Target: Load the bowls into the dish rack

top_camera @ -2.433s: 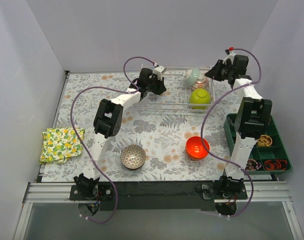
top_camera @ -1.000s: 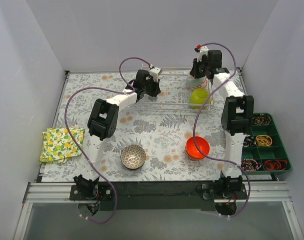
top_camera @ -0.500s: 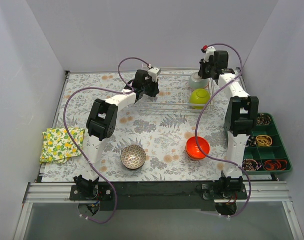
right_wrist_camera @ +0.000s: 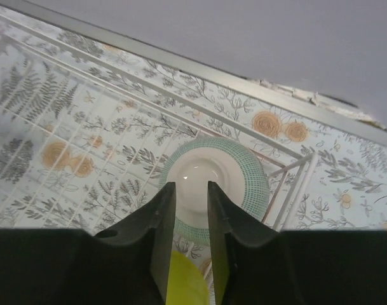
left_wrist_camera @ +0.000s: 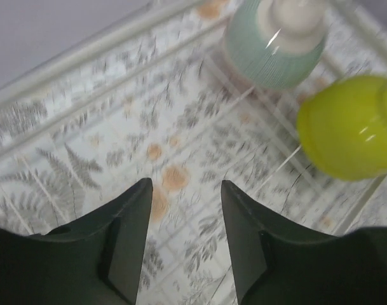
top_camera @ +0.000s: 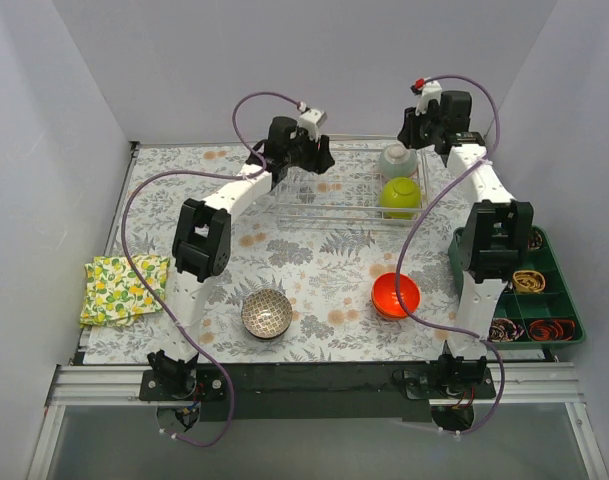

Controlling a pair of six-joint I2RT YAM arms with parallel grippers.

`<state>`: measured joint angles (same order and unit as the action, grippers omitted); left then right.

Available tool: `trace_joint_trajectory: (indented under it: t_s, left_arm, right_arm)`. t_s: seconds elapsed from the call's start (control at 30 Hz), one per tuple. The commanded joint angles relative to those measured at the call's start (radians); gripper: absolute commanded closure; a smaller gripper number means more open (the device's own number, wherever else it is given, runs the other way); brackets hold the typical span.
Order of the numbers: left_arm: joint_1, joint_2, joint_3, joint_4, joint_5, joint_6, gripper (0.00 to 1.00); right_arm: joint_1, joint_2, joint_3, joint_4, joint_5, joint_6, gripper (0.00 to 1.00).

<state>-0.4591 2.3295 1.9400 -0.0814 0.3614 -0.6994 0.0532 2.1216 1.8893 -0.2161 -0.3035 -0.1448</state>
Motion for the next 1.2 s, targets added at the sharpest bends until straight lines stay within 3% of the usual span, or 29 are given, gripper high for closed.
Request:
trace_joint_trajectory:
  t_s: [0.0, 0.07, 0.13, 0.27, 0.43, 0.6, 0.73, 0.87, 1.17]
  left_arm:
    - [0.005, -0.168, 0.197, 0.005, 0.105, -0.012, 0.49]
    - [0.004, -0.199, 0.211, -0.012, 0.088, 0.009, 0.42]
    - [0.007, -0.268, 0.165, -0.037, 0.050, 0.059, 0.34]
    - [0.017, -0.435, -0.062, -0.054, -0.090, 0.156, 0.20]
    - [0.071, -0.629, -0.344, -0.098, -0.229, 0.199, 0.16]
    - [0.148, -0.778, -0.528, -0.147, -0.303, 0.181, 0.15]
    - [0.175, -0.932, -0.699, -0.147, -0.268, 0.213, 0.15]
    - [0.198, -1.044, -0.832, -0.156, -0.257, 0.236, 0.15]
    - [0.244, -1.124, -0.860, -0.213, -0.220, 0.239, 0.14]
  right_arm:
    - [0.008, -0.249, -0.056, 0.072, -0.080, -0.025, 0.59]
    - [0.011, -0.319, -0.163, 0.089, -0.091, -0.033, 0.52]
    - [0.017, -0.411, -0.214, 0.009, -0.141, -0.099, 0.51]
    - [0.083, -0.572, -0.304, -0.338, -0.157, -0.309, 0.51]
    - [0.203, -0.776, -0.519, -0.735, -0.068, -0.739, 0.50]
    - [0.234, -0.923, -0.616, -1.083, -0.085, -1.064, 0.49]
    - [0.307, -1.035, -0.746, -1.102, -0.017, -1.116, 0.46]
    - [0.347, -1.158, -0.938, -1.102, 0.046, -1.295, 0.46]
    - [0.381, -1.148, -1.061, -1.022, 0.006, -1.303, 0.48]
